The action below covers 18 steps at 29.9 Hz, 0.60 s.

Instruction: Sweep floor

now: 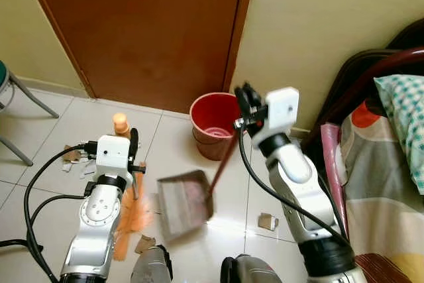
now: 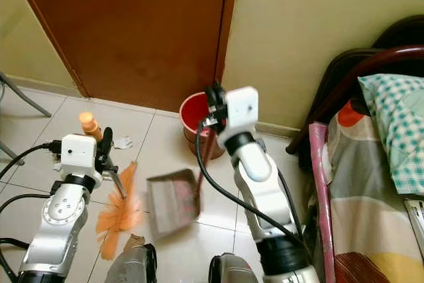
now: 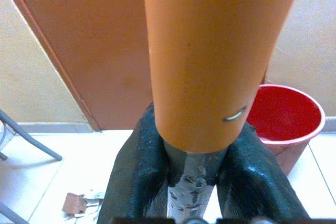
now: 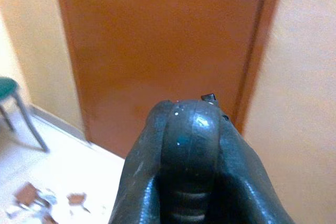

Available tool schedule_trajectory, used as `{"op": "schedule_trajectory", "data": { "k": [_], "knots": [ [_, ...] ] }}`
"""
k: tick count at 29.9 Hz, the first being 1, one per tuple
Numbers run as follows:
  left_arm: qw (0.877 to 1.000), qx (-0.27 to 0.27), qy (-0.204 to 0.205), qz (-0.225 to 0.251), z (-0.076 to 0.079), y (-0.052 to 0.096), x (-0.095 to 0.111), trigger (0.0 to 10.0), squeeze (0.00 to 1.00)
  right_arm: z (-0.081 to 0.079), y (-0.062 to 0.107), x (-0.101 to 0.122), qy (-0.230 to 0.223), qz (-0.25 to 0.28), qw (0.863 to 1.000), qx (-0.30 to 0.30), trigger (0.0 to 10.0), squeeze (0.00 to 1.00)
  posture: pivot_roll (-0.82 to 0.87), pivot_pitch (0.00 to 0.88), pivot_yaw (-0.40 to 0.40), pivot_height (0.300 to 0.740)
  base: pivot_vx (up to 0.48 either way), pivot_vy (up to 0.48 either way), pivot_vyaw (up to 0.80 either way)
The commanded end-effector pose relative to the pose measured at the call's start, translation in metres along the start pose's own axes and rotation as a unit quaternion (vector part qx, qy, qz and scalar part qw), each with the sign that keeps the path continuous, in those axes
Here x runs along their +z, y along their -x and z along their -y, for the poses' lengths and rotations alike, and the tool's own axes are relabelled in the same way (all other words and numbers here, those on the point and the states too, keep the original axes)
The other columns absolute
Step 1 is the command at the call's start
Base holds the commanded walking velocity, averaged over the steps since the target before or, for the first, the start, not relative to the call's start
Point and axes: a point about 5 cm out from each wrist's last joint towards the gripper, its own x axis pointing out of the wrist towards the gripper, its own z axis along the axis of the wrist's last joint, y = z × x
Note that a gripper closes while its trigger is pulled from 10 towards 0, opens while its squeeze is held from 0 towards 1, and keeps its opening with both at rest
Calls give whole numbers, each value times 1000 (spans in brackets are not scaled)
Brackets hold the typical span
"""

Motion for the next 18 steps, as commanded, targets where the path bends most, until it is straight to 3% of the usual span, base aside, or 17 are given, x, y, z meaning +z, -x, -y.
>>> {"op": "schedule_trajectory", "data": {
  "k": [1,5,7,8,13,14,18],
  "knots": [
    [999,3,-2,-33,-15,6,-7,10000,0,24,9,-15,10,-31,998,-55,10000,0,22,115,-56,740,0,0,0],
    [999,-4,18,-47,-21,6,-6,10000,0,43,14,-23,17,-51,994,-100,10000,0,27,123,-54,740,0,0,0],
    [998,-18,24,-50,-19,6,-6,10000,0,50,14,-23,11,-53,992,-118,10000,0,27,123,-54,740,0,0,0],
    [998,-35,26,-44,-14,5,-4,10000,0,57,13,-21,25,-50,989,-134,10000,0,27,123,-54,740,0,0,0],
    [998,-45,21,-31,-4,0,1,10000,0,67,9,-11,62,-30,986,-154,10000,0,19,124,-53,740,0,0,0],
    [998,-44,23,-33,-1,-2,3,10000,0,71,7,-6,101,-22,981,-163,10000,0,19,124,-53,740,0,0,0],
    [999,-38,5,-36,0,-4,3,10000,0,77,5,0,164,-17,970,-181,10000,0,19,124,-53,740,0,0,0]
  ]
}}
